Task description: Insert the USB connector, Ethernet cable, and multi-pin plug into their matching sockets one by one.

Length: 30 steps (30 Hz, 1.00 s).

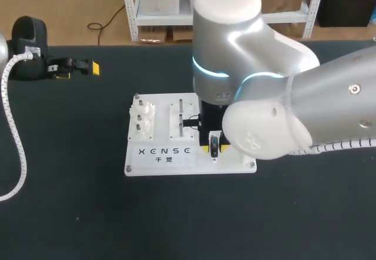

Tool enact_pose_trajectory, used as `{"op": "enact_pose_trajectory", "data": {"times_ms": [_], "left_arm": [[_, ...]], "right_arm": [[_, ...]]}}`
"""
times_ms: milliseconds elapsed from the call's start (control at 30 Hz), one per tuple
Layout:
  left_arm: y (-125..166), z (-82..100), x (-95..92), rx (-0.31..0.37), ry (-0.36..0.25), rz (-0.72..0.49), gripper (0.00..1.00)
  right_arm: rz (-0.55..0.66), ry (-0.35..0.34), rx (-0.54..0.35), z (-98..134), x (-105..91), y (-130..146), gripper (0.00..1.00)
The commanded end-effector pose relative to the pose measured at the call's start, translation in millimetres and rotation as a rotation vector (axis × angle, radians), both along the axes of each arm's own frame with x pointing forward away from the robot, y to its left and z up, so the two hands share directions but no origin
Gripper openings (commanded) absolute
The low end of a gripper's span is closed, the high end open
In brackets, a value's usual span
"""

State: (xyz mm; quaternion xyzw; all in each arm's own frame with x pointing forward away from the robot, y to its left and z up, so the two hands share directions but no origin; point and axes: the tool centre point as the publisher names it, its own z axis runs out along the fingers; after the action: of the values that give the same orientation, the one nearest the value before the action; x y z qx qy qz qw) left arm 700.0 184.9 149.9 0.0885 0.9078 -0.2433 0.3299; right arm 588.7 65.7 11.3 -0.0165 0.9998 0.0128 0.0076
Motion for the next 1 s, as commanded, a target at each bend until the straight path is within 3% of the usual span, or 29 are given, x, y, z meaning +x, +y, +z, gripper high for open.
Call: {"op": "enact_pose_trajectory", "data": {"times_ms": [33, 600, 867, 1000], "left_arm": [[0.0, 0.0, 0.0, 0.0, 0.0, 0.0, 1.0], [0.0, 0.0, 0.0, 0.0, 0.0, 0.0, 1.0], [0.0, 0.0, 0.0, 0.0, 0.0, 0.0, 1.0], [0.0, 0.0, 0.0, 0.0, 0.0, 0.0, 1.0]], "right_arm": [[-0.006, 0.005, 0.004, -1.1, 2.4, -2.4, 0.28], [-0.007, 0.011, 0.002, -2.5, 2.5, -2.0, 0.11], [0.001, 0.007, -0.029, -2.4, 3.5, -1.4, 0.09], [-0.001, 0.005, -0.026, -1.9, 4.0, -2.0, 0.0]]}}
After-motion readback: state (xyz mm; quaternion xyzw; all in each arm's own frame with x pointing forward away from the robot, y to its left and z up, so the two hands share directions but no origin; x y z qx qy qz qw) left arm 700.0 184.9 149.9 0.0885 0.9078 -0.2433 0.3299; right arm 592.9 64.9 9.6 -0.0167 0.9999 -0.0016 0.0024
